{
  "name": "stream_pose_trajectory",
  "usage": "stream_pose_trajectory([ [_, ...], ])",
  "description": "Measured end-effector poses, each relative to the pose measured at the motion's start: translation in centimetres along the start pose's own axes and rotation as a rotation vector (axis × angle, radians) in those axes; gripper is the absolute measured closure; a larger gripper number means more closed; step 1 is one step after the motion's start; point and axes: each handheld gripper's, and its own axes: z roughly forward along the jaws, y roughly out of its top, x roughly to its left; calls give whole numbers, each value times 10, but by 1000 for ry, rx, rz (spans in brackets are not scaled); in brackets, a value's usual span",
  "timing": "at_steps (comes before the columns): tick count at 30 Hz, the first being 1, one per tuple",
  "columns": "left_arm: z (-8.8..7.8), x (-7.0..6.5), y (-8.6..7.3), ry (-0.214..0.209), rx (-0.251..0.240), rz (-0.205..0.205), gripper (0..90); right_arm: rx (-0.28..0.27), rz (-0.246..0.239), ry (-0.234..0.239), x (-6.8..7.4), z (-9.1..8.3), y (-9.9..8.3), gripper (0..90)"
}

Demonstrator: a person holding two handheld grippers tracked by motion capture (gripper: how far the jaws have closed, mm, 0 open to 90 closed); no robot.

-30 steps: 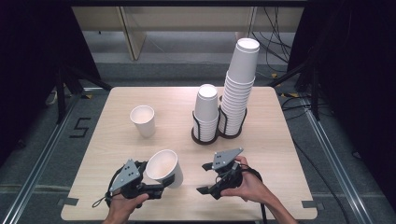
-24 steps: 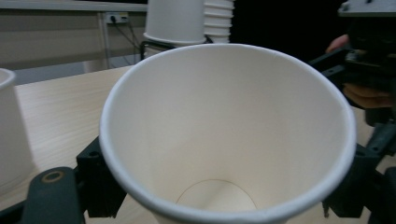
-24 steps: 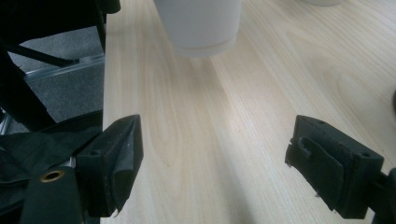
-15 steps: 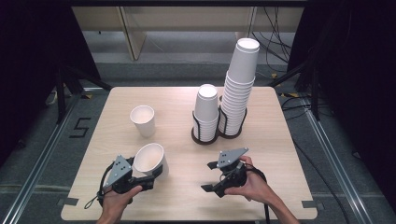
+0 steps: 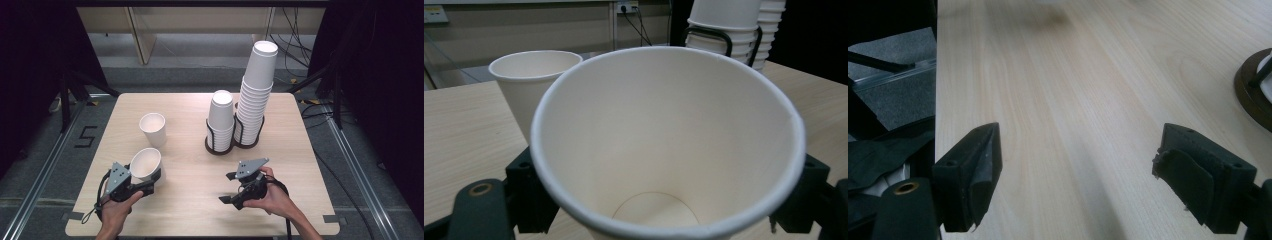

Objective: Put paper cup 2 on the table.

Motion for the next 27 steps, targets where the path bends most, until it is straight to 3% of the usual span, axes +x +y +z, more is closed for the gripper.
stream_pose_trajectory([
  [5, 1, 11, -1, 49, 5, -1, 179, 5, -2, -20, -2, -1, -2, 192],
  [27, 12, 37, -4, 134, 32, -19, 175, 11, 13, -43, -7, -6, -9, 188],
])
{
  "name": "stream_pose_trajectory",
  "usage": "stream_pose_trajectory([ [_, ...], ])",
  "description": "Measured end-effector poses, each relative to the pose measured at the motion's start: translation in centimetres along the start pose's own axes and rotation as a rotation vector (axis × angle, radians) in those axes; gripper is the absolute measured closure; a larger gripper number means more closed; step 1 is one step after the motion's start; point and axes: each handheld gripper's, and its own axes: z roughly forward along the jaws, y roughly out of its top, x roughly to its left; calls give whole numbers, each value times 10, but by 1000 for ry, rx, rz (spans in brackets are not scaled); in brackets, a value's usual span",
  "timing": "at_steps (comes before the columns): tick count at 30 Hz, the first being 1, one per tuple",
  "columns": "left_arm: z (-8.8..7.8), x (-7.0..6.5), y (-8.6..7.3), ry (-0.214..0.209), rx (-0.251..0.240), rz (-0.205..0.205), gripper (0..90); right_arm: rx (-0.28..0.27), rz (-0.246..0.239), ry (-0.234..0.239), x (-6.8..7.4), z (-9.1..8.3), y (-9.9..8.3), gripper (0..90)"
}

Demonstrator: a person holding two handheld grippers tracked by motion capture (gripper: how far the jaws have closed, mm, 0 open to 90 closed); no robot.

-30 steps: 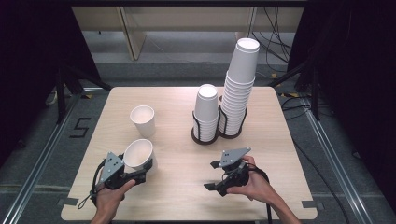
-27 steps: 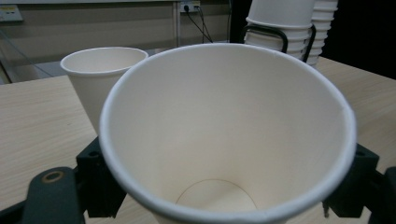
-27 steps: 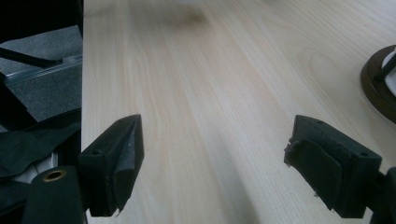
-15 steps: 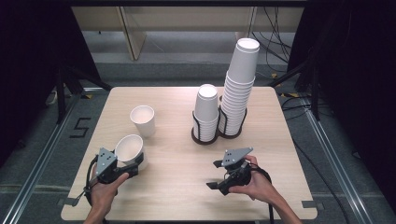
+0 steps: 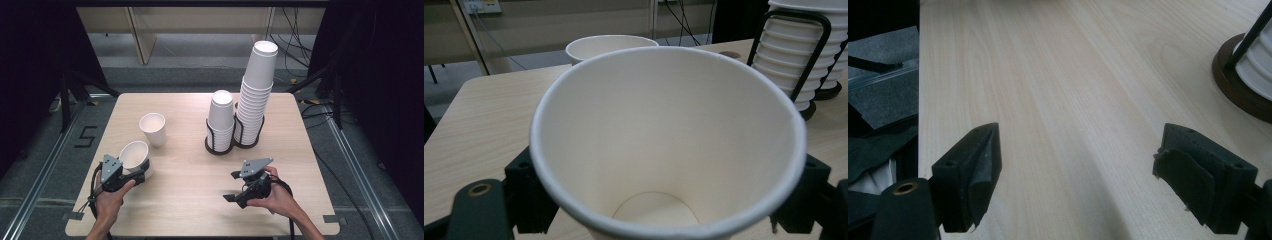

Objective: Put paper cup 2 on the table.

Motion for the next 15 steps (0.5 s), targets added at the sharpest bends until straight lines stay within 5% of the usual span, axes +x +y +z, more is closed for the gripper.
stream_pose_trajectory([
  [15, 5, 15, -1, 42, -1, -18, 173, 2, 16, -12, -2, -2, -4, 183],
])
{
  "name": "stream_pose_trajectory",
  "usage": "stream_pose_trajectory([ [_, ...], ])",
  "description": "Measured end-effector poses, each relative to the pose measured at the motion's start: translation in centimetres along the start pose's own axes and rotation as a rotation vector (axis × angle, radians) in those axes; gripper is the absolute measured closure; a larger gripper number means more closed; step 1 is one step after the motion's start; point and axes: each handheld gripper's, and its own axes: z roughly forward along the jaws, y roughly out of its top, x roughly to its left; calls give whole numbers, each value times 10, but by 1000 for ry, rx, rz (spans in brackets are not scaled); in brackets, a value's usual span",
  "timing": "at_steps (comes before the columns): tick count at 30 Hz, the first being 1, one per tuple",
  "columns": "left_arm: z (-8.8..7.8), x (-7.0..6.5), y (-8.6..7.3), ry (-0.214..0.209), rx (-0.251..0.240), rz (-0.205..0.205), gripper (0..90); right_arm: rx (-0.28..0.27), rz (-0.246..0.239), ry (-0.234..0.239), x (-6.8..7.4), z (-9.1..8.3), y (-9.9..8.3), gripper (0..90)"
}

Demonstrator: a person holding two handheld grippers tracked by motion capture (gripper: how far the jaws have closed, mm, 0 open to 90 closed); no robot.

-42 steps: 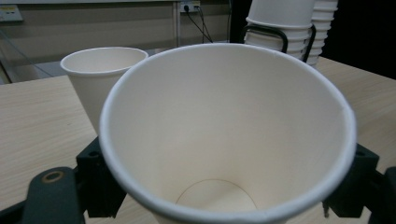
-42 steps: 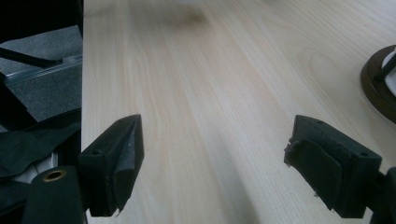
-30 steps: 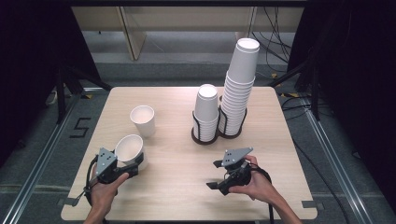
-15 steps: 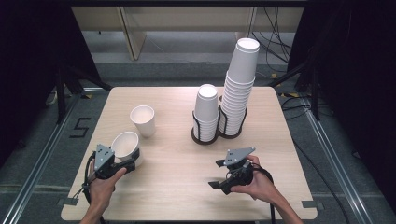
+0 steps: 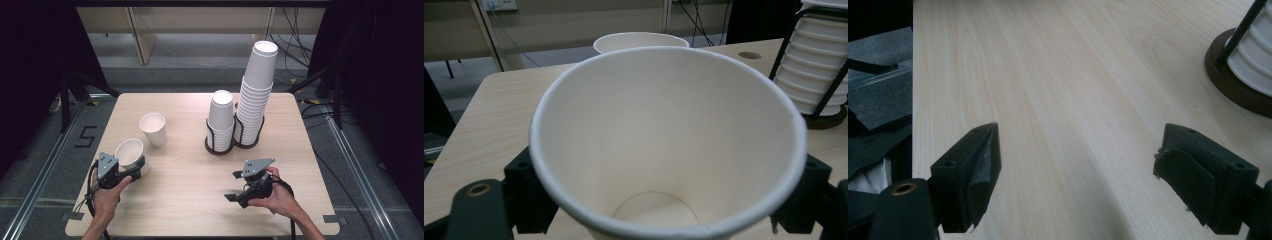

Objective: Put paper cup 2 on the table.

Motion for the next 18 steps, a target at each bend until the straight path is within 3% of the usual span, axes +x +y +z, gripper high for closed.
stream_pose_trajectory([
  [18, 2, 10, 7, 19, -18, -13, 173, 3, 3, -16, 0, -2, -3, 172],
])
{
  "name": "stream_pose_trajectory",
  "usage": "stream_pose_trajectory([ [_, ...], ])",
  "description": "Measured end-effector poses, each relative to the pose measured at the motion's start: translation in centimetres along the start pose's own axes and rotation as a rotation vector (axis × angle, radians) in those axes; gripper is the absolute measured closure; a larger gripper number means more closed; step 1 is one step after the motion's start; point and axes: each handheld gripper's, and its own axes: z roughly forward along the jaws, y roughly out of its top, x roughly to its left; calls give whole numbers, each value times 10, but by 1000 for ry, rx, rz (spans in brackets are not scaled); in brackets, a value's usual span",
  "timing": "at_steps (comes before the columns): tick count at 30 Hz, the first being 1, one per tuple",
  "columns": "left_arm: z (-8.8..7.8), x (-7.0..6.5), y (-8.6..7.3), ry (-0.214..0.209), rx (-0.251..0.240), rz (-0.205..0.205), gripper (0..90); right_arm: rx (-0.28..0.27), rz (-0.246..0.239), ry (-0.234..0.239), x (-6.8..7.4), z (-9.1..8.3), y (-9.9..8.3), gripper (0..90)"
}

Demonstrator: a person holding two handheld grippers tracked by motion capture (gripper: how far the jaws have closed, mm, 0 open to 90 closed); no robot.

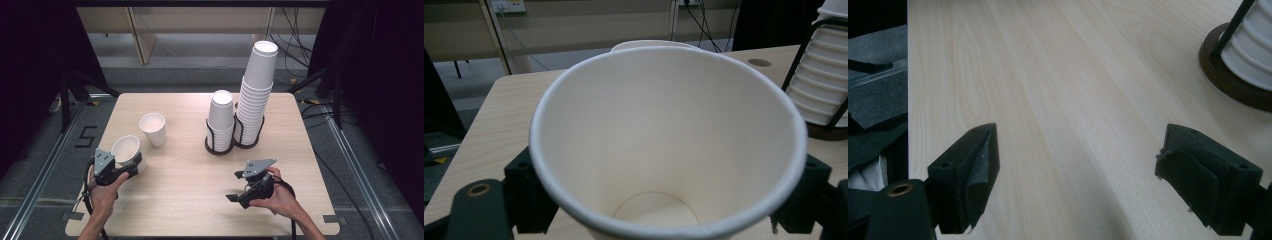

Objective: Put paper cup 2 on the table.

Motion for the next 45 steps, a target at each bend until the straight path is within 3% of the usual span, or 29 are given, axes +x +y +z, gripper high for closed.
stream_pose_trajectory([
  [9, 8, 10, 3, 32, 13, -10, 173, 0, 9, -9, -1, -3, -2, 171],
  [12, 15, 14, 3, 51, 24, -6, 173, -8, -13, -16, -3, -4, -3, 171],
  [13, 18, 16, 4, 59, 21, -8, 173, 0, 10, -14, -2, -5, -3, 171],
  [17, 26, 22, 9, 80, 16, -18, 173, 5, 18, -14, -2, -5, -5, 171],
  [23, 40, 30, 14, 103, 19, -41, 172, 2, 3, -20, -3, -8, -7, 171],
  [24, 42, 32, 15, 105, 19, -39, 172, 4, 21, -16, -3, -8, -8, 171],
  [36, 69, 41, 9, 130, 56, 36, 169, 4, 15, -22, -3, -8, -10, 171],
  [43, 79, 42, 7, 127, 55, 13, 163, 7, 31, -16, -3, -9, -11, 173],
  [45, 82, 43, 5, 129, 60, 0, 162, 2, 16, -13, -3, -9, -11, 174],
])
